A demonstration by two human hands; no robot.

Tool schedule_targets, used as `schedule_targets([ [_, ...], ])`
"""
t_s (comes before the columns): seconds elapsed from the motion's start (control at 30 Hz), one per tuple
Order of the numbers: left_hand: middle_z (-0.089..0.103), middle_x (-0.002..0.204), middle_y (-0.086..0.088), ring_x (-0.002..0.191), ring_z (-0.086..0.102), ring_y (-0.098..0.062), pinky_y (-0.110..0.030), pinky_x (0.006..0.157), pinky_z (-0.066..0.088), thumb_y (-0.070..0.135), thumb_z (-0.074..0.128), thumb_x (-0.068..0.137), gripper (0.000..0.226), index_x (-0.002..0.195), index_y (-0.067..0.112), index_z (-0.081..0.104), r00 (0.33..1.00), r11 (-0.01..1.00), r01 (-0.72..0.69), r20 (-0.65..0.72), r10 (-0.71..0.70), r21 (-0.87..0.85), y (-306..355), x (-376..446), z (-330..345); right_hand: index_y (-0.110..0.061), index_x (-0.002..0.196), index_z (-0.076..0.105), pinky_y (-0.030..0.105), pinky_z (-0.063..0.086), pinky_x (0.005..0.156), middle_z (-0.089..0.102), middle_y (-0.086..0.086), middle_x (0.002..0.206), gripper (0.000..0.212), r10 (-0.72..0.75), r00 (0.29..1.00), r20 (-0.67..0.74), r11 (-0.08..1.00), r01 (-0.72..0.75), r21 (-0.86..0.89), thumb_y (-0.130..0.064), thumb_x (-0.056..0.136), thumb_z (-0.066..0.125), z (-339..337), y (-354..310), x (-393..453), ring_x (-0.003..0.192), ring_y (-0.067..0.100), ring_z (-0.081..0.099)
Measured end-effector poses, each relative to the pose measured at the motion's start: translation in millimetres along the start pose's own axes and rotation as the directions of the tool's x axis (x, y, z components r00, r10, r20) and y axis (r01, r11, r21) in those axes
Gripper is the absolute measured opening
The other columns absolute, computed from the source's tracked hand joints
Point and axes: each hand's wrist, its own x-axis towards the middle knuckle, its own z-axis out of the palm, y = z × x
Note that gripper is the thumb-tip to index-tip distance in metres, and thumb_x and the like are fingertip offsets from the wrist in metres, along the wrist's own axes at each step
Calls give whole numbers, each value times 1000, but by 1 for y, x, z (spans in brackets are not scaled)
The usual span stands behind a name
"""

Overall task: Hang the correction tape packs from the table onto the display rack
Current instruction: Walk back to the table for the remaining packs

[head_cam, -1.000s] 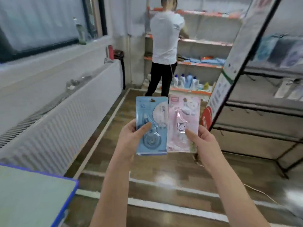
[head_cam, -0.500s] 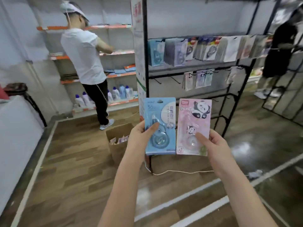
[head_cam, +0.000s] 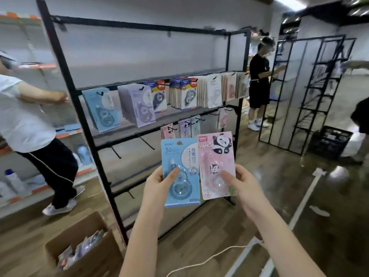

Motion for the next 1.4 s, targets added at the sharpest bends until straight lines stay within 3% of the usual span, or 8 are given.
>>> schedule_targets([
  [0.2,75,95,-8,86,72,-30,-50,82,56,19,63,90,14,103,13,67,1000,999,9,14,-10,53,-27,82,44,-16,103,62,17,52,69,74,-5,95,16,22,1000,5,1000,-22,3,-11,87,63,-31,22,85,83,8,69],
  [0.53,75,86,-5,75,73,-21,-32,60,59,25,60,90,18,101,11,63,932,994,-84,-347,101,64,-41,193,81,-15,104,63,38,51,88,74,2,101,24,85,947,310,996,-89,-2,-24,82,66,-15,46,245,95,20,68],
  [0.67,74,84,-5,72,71,-16,-26,58,57,31,58,84,26,97,10,63,806,969,-237,-542,236,68,-22,207,64,-18,104,64,25,51,77,74,-3,93,37,47,868,495,999,-53,-1,-38,73,65,26,33,277,87,12,66],
  [0.77,71,77,2,64,68,-6,-19,52,52,25,50,94,18,93,8,57,636,927,-353,-693,339,129,-1,208,40,-22,102,64,16,46,69,72,-9,87,38,21,794,607,998,-55,38,-43,71,62,65,26,281,77,3,64],
  [0.87,69,78,2,63,67,-4,-17,52,52,20,46,98,15,91,9,55,494,890,-368,-754,433,271,22,207,5,-22,101,63,8,44,62,71,-14,80,36,11,718,696,996,-73,59,-44,73,60,104,22,276,70,-4,62],
  [1.0,68,82,1,68,67,-5,-19,56,53,32,48,94,22,89,11,53,376,847,-325,-764,524,421,52,210,-47,-19,101,64,14,45,67,72,-10,84,34,5,672,741,991,-102,85,-39,73,63,148,22,269,74,-2,64],
  [1.2,66,96,-22,87,65,-38,-53,76,52,50,52,89,47,94,3,51,424,823,-252,-706,566,509,72,234,-108,-22,103,64,25,46,79,74,-8,92,35,18,701,713,986,-129,102,-39,74,72,191,33,260,86,6,68],
  [1.4,58,74,-2,60,57,1,-18,54,46,30,51,94,24,77,15,44,484,809,-277,-652,584,519,56,260,-127,-23,105,63,20,46,76,73,-13,92,38,24,769,639,991,-102,86,-38,70,65,208,41,261,85,0,67],
])
